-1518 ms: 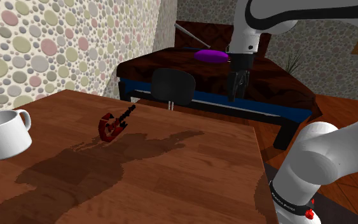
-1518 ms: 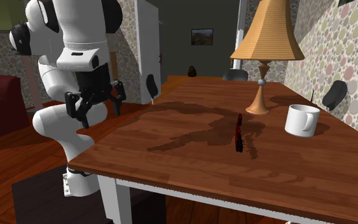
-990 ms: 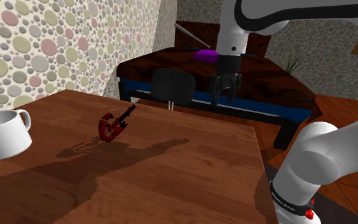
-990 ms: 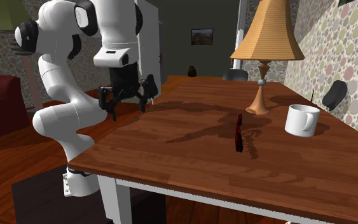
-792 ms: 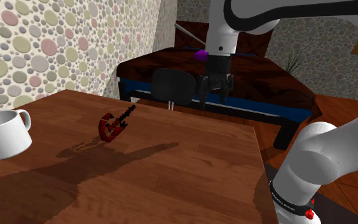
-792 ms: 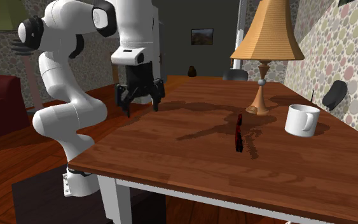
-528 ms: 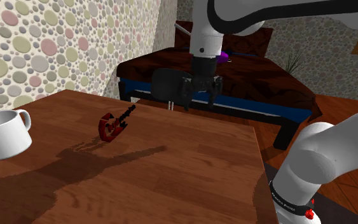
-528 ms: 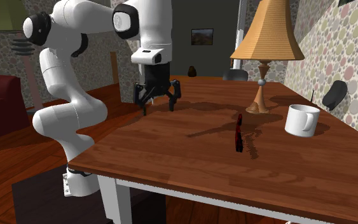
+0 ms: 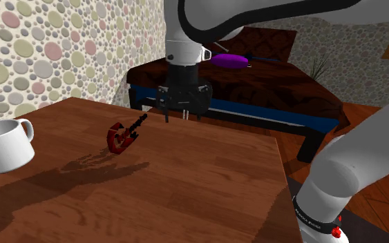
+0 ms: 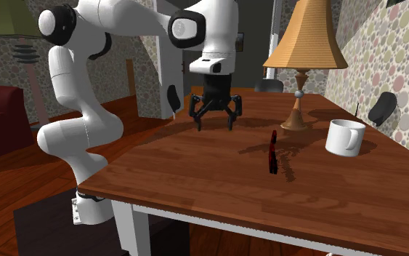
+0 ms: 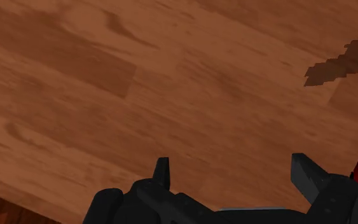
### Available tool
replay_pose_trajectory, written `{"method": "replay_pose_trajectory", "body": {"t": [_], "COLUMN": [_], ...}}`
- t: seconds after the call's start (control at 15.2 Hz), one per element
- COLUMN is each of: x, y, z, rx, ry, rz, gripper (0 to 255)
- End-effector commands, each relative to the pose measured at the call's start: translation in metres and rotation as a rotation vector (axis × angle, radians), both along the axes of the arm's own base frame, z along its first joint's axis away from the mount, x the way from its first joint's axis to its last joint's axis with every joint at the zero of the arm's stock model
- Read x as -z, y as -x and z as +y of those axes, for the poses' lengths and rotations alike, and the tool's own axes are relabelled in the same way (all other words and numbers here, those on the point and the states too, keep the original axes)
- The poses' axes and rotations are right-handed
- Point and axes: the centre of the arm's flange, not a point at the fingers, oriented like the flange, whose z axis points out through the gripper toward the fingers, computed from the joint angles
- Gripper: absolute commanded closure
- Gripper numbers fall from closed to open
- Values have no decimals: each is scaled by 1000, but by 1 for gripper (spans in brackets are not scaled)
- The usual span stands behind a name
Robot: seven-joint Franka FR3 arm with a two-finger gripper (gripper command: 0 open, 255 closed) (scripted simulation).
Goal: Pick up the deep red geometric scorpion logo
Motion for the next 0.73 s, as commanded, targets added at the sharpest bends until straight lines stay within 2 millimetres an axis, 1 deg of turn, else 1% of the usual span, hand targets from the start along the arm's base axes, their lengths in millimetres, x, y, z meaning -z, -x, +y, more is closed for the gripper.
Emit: {"method": "replay_pose_trajectory", "body": {"t": [0.0, 0.33, 0.66], "x": [5, 13, 22], "y": [-20, -70, -127], "z": [23, 69, 106], "rx": [73, 238, 402], "ry": [14, 56, 99], "rz": [-9, -28, -46], "gripper": [0, 0, 0]}}
